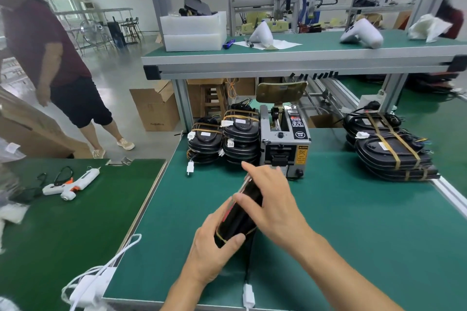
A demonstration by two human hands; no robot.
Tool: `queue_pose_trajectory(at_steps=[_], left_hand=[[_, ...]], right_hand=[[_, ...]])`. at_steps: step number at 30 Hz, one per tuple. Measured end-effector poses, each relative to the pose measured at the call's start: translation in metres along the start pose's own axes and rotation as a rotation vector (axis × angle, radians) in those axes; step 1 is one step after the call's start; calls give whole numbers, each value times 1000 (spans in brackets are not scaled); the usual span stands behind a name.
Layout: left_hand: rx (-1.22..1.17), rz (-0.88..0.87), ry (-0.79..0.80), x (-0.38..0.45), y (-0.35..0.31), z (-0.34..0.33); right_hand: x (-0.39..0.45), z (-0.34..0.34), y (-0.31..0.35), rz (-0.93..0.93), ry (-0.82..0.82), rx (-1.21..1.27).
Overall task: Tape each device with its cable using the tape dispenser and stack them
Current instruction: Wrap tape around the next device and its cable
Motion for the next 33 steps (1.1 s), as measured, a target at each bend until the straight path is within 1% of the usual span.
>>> queue_pose_trajectory(at_steps=[3, 6, 9, 11, 12, 13, 14, 15, 16, 17, 18, 19, 22, 29, 33], left_hand=[[-20, -9, -38, -1, -5, 3], [-5, 31, -39, -2, -4, 3], [13, 68, -29, -2, 6, 2], [28, 80, -36, -2, 10, 4], [27, 81, -45, -3, 10, 4], [17, 86, -50, -3, 10, 5], [7, 97, -51, -3, 10, 4], [1, 110, -50, -2, 10, 4], [1, 116, -49, -3, 10, 4], [-1, 116, -48, -3, 10, 4], [-10, 114, -46, -3, 10, 4], [-20, 112, -46, -3, 10, 4], [-17, 112, -45, -3, 10, 4], [0, 110, -67, -3, 8, 6], [-9, 108, -73, -3, 7, 5]], right_hand=[[-2, -14, 17, 43, 15, -159], [0, -14, 21, 38, 40, -231], [1, -8, 21, 40, 76, -217], [5, -2, 18, 34, 68, -78], [9, 7, 12, 1, 8, 51], [14, 19, 0, -68, -108, 189], [20, 33, -21, -185, -259, 326], [23, 44, -47, -342, -397, 444], [24, 49, -74, -510, -491, 505], [23, 50, -98, -650, -529, 506], [23, 47, -116, -746, -524, 481], [24, 42, -129, -804, -500, 452], [32, 30, -146, -846, -467, 368], [45, 25, -148, -848, -551, 324], [46, 21, -153, -917, -610, 348]])
Point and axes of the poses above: each hand's wrist, its own x-axis towards the middle knuckle, its own z-axis out of the back of the hand, y = z × x, the point moved 7 cm from there along x, towards the middle knuckle, and after that the axes turned 4 degrees about x, right-handed, at the moved point
